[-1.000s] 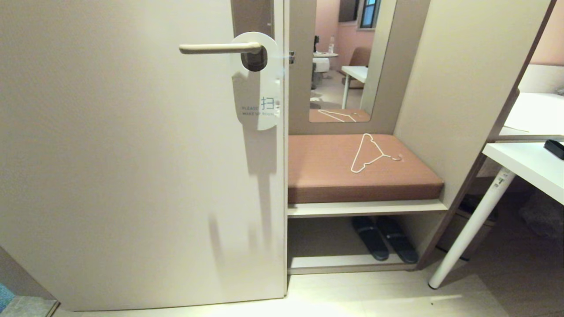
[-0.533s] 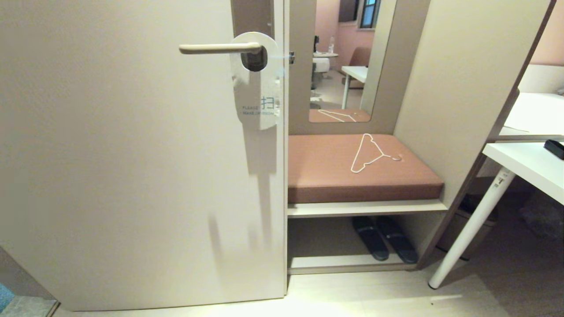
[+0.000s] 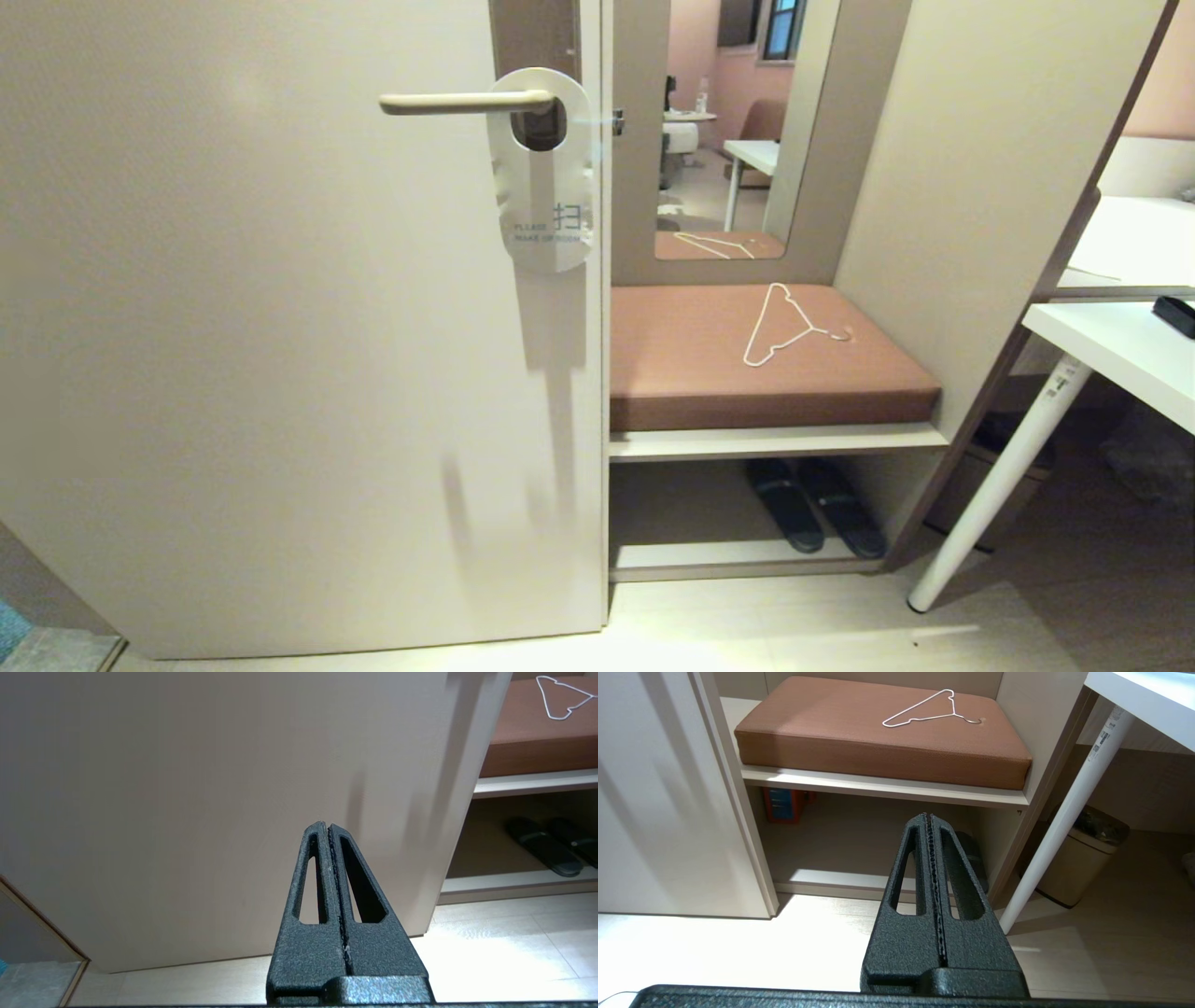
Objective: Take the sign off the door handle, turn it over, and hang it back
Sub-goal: Take down the sign
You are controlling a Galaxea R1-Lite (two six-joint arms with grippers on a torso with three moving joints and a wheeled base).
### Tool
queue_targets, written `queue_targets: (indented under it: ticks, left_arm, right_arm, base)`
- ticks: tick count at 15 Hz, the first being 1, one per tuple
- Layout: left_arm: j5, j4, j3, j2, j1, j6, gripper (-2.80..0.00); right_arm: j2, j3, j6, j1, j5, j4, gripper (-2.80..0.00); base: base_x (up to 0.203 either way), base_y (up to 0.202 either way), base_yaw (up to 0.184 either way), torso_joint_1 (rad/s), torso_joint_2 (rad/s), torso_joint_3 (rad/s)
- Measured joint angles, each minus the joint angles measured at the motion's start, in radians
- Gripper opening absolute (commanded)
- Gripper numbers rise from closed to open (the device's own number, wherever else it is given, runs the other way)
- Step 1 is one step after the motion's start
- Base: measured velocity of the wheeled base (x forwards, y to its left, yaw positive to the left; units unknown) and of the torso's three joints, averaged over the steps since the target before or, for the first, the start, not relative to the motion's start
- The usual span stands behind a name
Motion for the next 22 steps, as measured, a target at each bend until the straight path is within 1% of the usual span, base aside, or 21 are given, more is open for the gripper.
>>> queue_targets:
  ticks: [5, 18, 22]
  left_arm:
    - [-0.005, -0.001, 0.000, -0.001, 0.000, 0.010, -2.80]
    - [-0.004, -0.001, 0.000, -0.001, 0.000, 0.009, -2.80]
    - [-0.003, 0.000, 0.000, -0.001, 0.000, 0.000, -2.80]
  right_arm:
    - [0.000, 0.000, 0.000, 0.000, 0.000, 0.000, -2.80]
    - [0.000, 0.000, 0.000, 0.000, 0.000, 0.000, -2.80]
    - [0.000, 0.000, 0.000, 0.001, 0.000, 0.000, -2.80]
  base:
    - [0.000, 0.000, 0.000, 0.000, 0.00, 0.000]
    - [0.000, 0.000, 0.000, 0.000, 0.00, 0.000]
    - [0.000, 0.000, 0.000, 0.000, 0.00, 0.000]
